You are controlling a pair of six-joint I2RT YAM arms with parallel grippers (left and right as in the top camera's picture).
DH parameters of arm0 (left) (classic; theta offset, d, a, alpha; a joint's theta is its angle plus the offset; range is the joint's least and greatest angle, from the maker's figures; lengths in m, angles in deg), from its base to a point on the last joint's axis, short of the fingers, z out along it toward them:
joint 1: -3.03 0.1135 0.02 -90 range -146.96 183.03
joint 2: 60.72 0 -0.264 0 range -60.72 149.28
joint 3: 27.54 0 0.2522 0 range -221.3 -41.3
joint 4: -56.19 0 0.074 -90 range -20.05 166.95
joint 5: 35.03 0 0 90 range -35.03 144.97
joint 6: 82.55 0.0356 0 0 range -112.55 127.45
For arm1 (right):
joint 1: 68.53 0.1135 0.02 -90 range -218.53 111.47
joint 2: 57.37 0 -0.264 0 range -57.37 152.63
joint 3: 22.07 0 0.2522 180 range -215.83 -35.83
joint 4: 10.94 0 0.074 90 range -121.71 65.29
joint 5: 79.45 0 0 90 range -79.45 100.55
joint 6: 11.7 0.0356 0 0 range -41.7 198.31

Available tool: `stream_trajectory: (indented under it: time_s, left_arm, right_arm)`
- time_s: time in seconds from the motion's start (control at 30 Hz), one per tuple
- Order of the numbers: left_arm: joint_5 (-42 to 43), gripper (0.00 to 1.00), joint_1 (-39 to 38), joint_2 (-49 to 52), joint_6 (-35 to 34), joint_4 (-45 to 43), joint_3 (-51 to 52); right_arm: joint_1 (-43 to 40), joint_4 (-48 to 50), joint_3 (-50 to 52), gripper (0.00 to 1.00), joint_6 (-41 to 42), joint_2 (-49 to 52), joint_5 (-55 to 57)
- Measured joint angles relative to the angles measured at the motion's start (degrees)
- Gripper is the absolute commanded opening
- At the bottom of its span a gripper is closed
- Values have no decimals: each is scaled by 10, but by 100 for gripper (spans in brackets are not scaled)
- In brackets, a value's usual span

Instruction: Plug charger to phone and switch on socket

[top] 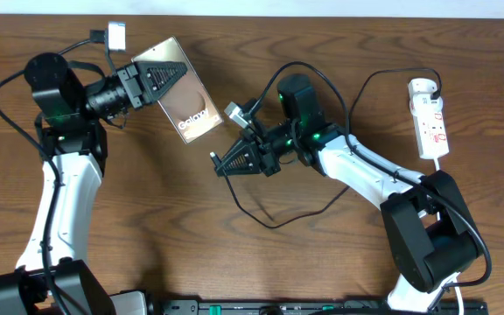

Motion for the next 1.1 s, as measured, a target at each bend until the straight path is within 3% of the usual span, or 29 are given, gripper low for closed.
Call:
stream_trajectory:
  time_s: [0.2,0.57,1.1]
  left_arm:
    - [0,7,-13,0,-30,2,0]
    - [0,7,-13,0,-34,2,0]
    - [7,8,-37,0,7,2,0]
  right_arm:
    - [-4,41,0,1,52,0,3]
    - [-34,44,0,1,75,0,2]
    - [-33,106,0,1,122,0,0]
